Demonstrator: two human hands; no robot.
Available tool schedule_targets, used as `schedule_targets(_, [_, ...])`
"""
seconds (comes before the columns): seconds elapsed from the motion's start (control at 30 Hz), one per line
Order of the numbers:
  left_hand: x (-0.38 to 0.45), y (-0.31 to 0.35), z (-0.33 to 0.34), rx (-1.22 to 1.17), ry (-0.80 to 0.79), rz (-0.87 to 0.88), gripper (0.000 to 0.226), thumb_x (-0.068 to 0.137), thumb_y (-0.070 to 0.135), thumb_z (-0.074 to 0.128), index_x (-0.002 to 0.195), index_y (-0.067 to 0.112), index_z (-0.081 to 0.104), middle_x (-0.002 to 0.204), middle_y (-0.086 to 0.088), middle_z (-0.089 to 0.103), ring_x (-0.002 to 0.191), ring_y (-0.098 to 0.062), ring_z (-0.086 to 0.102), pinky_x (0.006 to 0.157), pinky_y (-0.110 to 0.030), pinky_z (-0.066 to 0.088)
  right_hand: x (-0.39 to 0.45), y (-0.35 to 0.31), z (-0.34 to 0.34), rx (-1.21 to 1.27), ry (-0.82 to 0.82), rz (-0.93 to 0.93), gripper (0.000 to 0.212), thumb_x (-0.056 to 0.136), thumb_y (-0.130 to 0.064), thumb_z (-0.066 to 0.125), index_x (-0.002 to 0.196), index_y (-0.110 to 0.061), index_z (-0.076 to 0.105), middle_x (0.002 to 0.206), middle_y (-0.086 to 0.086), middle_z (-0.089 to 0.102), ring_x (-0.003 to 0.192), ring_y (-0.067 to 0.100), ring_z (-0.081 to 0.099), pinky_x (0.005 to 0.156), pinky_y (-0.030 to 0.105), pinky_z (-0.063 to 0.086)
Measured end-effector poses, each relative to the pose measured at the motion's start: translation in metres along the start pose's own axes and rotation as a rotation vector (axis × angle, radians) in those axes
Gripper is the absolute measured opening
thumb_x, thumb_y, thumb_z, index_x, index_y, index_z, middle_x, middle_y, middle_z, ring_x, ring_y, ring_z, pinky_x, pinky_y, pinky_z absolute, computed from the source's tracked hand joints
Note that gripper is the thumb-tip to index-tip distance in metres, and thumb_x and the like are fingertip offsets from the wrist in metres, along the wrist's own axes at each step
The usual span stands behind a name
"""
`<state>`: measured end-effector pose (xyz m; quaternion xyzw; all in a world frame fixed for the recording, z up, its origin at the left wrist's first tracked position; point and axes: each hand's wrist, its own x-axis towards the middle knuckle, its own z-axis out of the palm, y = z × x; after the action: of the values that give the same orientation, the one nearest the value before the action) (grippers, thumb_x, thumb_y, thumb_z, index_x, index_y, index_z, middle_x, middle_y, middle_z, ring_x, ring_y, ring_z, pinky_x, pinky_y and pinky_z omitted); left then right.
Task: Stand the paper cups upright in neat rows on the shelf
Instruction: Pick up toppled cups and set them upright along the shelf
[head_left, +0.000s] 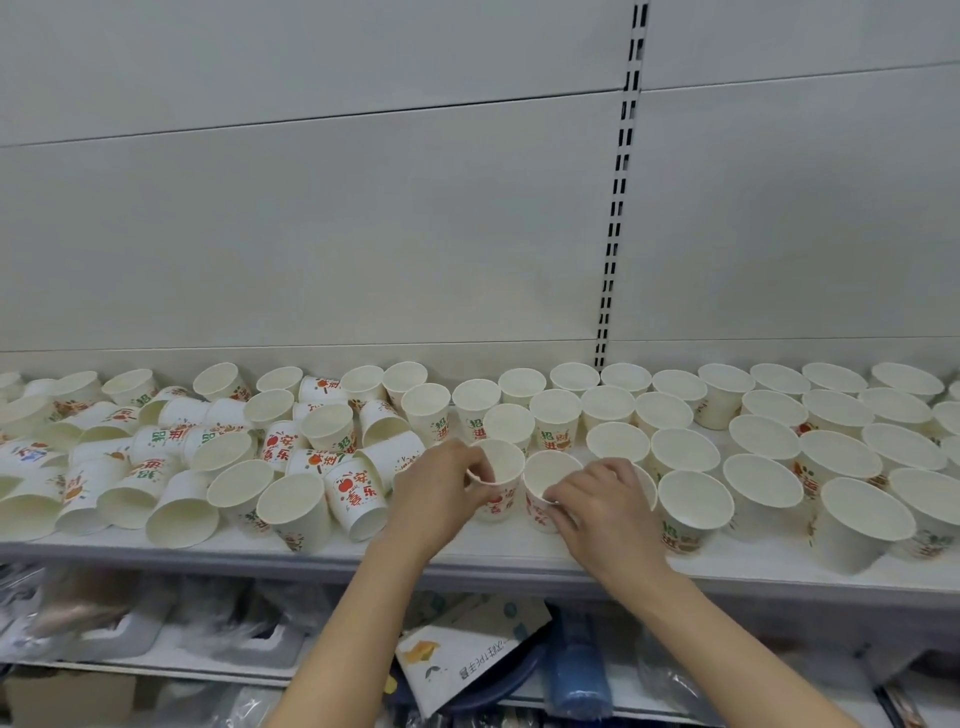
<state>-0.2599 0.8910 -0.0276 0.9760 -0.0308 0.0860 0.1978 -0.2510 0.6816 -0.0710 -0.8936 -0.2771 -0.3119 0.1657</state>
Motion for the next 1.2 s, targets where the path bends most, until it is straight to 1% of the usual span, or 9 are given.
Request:
schedule_targets(0.23, [-0.017, -0.005, 0.007, 0.004, 0.038, 0.015, 0.012, 0.083, 0.044, 0.070, 0.083, 0.037, 0.061, 0.087, 0.019, 0.055, 0.083, -0.001, 0.054, 0.061, -0.019, 0.037, 0.021, 0.000, 0.011, -0.087, 0.000, 0.110, 0.006, 0.071, -0.022, 0.068, 0.066, -0.020, 0.066, 0.062, -0.006, 0.060, 0.069, 0.024, 0.055, 0.080, 0.032, 0.030])
schedule_targets(0.4, [-0.019, -0.004, 0.015, -0.039, 0.024, 0.088, 0.011, 0.084, 0.043, 0.069, 0.089, 0.036, 0.062, 0.096, 0.019, 0.056, 0.087, -0.001, 0.054, 0.069, -0.022, 0.046, 0.029, 0.002, 0.012, -0.161, -0.023, 0.173, 0.010, 0.065, -0.016, 0.076, 0.068, -0.020, 0.067, 0.065, -0.004, 0.063, 0.071, 0.025, 0.057, 0.079, 0.033, 0.029])
schedule_targets(0.5, [-0.020, -0.005, 0.016, -0.162, 0.034, 0.136, 0.029, 0.081, 0.045, 0.071, 0.108, 0.038, 0.062, 0.121, 0.027, 0.047, 0.085, 0.002, 0.056, 0.072, -0.021, 0.049, 0.026, -0.001, 0.011, -0.116, 0.076, 0.134, 0.008, 0.072, -0.023, 0.071, 0.078, -0.018, 0.071, 0.074, -0.004, 0.066, 0.076, 0.025, 0.059, 0.081, 0.033, 0.032])
schedule_targets(0.6, [-0.014, -0.024, 0.000, -0.182, 0.107, 0.095, 0.034, 0.081, 0.045, 0.070, 0.113, 0.040, 0.061, 0.125, 0.028, 0.046, 0.081, 0.002, 0.057, 0.068, -0.020, 0.049, 0.026, -0.014, 0.008, -0.055, 0.208, 0.062, 0.009, 0.076, -0.018, 0.071, 0.085, -0.017, 0.070, 0.080, -0.004, 0.066, 0.079, 0.024, 0.057, 0.081, 0.034, 0.036])
schedule_targets(0.7, [-0.004, -0.060, -0.019, -0.023, 0.101, 0.076, 0.039, 0.079, 0.037, 0.073, 0.116, 0.041, 0.060, 0.123, 0.022, 0.050, 0.095, -0.001, 0.055, 0.068, -0.022, 0.046, 0.031, -0.037, 0.012, 0.001, 0.268, 0.019, 0.006, 0.081, -0.017, 0.067, 0.086, -0.016, 0.070, 0.081, -0.005, 0.065, 0.081, 0.022, 0.056, 0.081, 0.033, 0.036])
schedule_targets(0.8, [0.005, -0.085, -0.027, 0.155, -0.049, 0.169, 0.048, 0.076, 0.029, 0.072, 0.121, 0.039, 0.059, 0.127, 0.018, 0.049, 0.116, -0.010, 0.048, 0.078, -0.030, 0.050, 0.031, -0.064, 0.026, 0.024, 0.238, -0.057, 0.006, 0.084, -0.017, 0.063, 0.082, -0.016, 0.069, 0.084, -0.005, 0.065, 0.079, 0.023, 0.057, 0.079, 0.033, 0.038])
schedule_targets(0.87, [0.013, -0.090, -0.026, 0.210, -0.070, 0.224, 0.042, 0.079, 0.027, 0.069, 0.120, 0.036, 0.062, 0.124, 0.016, 0.054, 0.115, -0.012, 0.049, 0.080, -0.031, 0.048, 0.027, -0.078, 0.037, 0.030, 0.185, -0.095, 0.005, 0.084, -0.015, 0.064, 0.084, -0.015, 0.069, 0.085, -0.005, 0.065, 0.079, 0.023, 0.057, 0.078, 0.034, 0.039])
schedule_targets(1.0, [0.036, -0.078, -0.028, 0.185, 0.027, 0.289, 0.019, 0.091, 0.033, 0.057, 0.106, 0.033, 0.069, 0.099, 0.010, 0.065, 0.098, -0.014, 0.058, 0.065, -0.028, 0.039, 0.020, -0.088, 0.045, 0.007, 0.160, -0.051, 0.011, 0.080, -0.009, 0.067, 0.089, -0.014, 0.070, 0.090, -0.003, 0.066, 0.082, 0.024, 0.057, 0.078, 0.034, 0.041])
schedule_targets(1.2, [0.086, -0.058, -0.024, 0.118, -0.143, 0.232, 0.015, 0.089, 0.035, 0.057, 0.095, 0.031, 0.070, 0.091, 0.005, 0.069, 0.091, -0.019, 0.062, 0.065, -0.030, 0.044, 0.025, -0.086, 0.040, -0.083, 0.185, 0.020, 0.018, 0.075, -0.004, 0.070, 0.091, -0.013, 0.071, 0.093, -0.003, 0.067, 0.083, 0.026, 0.058, 0.075, 0.035, 0.042])
